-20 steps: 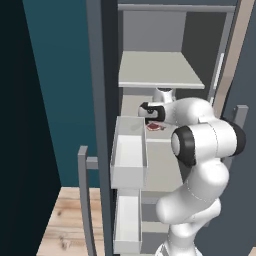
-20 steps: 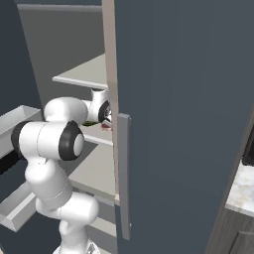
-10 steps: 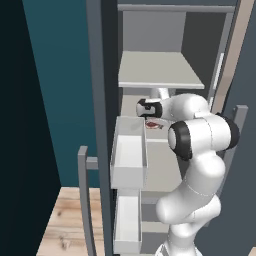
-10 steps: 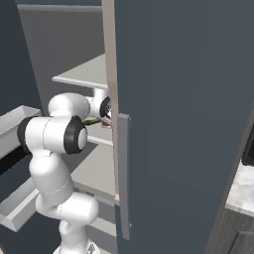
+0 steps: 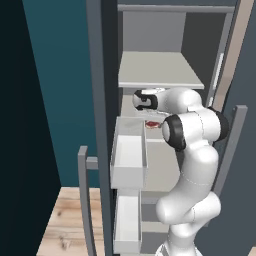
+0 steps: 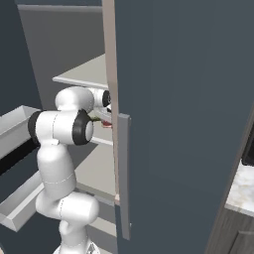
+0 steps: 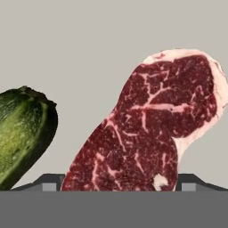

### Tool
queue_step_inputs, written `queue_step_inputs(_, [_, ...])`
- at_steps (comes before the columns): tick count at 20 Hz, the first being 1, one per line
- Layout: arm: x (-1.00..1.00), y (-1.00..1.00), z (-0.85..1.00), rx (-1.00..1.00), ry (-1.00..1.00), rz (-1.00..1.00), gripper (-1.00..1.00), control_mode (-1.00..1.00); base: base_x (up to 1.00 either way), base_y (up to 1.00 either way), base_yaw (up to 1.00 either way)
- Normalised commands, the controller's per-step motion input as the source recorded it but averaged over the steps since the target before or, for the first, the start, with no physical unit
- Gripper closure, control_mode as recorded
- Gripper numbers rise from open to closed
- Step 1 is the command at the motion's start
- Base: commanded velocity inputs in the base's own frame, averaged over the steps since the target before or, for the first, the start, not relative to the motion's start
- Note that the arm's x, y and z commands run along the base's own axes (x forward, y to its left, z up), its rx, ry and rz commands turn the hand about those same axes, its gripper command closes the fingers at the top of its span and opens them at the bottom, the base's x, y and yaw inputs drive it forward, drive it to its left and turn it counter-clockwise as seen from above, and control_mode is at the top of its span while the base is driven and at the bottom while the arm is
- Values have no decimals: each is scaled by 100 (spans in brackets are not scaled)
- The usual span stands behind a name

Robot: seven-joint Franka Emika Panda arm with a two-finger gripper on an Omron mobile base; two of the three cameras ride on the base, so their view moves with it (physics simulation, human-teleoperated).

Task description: Take the steak, mushroom, and squash from the freezer and place them in the bowl on the counter.

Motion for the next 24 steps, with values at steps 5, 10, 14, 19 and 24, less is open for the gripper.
queue_step_inputs(5, [-1, 0, -100, 0, 31, 4, 100, -100, 0, 0, 0])
queue_step_inputs(10, [-22, -3, -100, 1, 16, 6, 100, -100, 0, 0, 0])
queue_step_inputs(14, [-45, -2, -100, 1, 2, 7, 100, -100, 0, 0, 0])
queue_step_inputs(19, [-89, -3, -87, 4, -2, 3, 100, -100, 0, 0, 0])
queue_step_inputs(24, [-100, -1, -65, 4, -1, 0, 100, -100, 0, 0, 0])
